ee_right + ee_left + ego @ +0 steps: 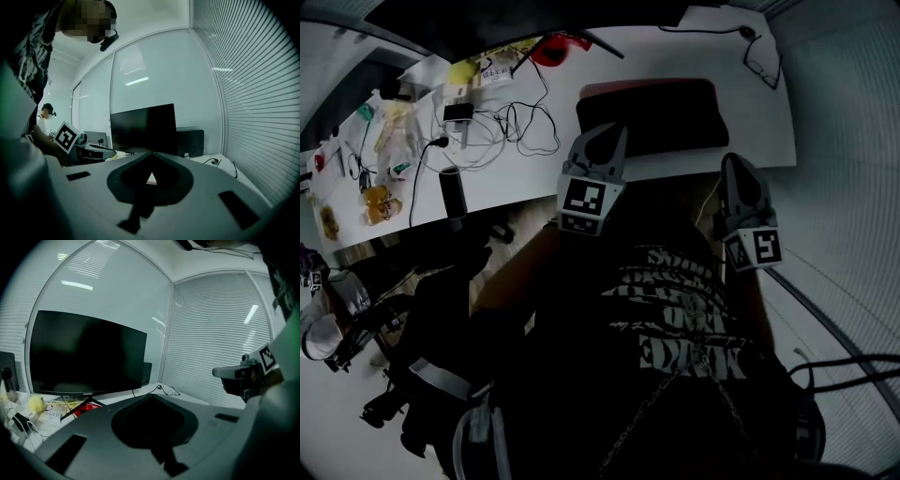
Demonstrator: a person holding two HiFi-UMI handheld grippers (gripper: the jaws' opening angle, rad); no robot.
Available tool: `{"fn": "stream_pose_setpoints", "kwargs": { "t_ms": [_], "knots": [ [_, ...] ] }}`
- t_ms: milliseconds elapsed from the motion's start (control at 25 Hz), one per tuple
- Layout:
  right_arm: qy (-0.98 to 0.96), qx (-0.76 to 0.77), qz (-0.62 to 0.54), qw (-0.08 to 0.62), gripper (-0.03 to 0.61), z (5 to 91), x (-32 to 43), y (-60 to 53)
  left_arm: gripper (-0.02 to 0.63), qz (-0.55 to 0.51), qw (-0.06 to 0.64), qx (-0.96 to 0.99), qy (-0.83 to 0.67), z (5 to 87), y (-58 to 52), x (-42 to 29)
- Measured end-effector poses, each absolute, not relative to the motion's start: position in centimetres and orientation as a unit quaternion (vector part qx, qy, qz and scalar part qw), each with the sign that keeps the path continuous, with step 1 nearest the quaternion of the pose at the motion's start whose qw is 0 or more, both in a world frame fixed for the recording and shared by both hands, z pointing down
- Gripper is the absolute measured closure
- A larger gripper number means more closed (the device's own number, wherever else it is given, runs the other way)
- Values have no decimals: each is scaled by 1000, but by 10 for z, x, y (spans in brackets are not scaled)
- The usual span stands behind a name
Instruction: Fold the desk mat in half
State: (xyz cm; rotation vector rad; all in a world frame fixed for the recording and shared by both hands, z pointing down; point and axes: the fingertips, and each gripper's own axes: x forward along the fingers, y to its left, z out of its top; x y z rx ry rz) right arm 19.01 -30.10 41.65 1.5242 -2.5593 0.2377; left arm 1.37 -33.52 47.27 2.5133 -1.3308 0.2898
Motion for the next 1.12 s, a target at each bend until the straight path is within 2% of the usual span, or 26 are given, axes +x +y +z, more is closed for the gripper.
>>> {"fn": "stream_pose_setpoints", "kwargs": {
  "t_ms": [280, 600, 880, 1120],
  "knots": [
    [-871, 467, 98, 118, 580, 455, 175, -323, 626, 106, 177, 852, -482, 511, -353, 4],
    [-900, 409, 106, 104, 580, 458, 186, -366, 626, 134, 184, 816, -531, 524, -365, 13],
    [-916, 366, 107, 120, 580, 476, 233, -415, 626, 144, 189, 772, -590, 528, -379, 26],
    [-917, 336, 123, 177, 580, 526, 274, -441, 626, 153, 213, 729, -632, 552, -387, 29]
  ]
}}
